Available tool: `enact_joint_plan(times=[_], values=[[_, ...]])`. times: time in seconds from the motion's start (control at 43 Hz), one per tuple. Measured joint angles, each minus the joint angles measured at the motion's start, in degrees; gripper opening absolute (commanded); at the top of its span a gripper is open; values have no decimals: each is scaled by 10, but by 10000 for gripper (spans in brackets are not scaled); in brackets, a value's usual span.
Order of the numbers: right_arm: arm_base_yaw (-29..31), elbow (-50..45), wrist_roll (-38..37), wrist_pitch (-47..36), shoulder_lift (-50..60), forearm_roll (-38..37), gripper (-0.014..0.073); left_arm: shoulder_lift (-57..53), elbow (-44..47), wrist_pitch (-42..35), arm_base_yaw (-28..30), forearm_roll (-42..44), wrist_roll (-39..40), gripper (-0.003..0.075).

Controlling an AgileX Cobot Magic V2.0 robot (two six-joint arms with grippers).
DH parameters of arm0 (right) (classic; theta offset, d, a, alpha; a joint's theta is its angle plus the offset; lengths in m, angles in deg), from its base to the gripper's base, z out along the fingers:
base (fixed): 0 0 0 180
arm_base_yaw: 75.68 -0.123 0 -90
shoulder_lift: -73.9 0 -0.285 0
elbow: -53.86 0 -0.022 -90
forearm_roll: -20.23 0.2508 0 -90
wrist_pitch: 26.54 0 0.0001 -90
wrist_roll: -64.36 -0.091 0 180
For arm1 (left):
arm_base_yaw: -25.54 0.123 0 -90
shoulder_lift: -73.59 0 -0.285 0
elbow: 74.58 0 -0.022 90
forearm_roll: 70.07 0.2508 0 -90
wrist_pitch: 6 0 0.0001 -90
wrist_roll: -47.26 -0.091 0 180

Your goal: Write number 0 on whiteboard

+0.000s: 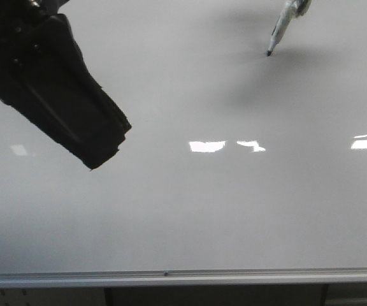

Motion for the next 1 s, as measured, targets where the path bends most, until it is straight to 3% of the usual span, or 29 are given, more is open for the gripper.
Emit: enact_joint_plan(times=[0.999], values=[[27,0,0,26,-47,-38,-67,0,0,0,0,0,1,-20]])
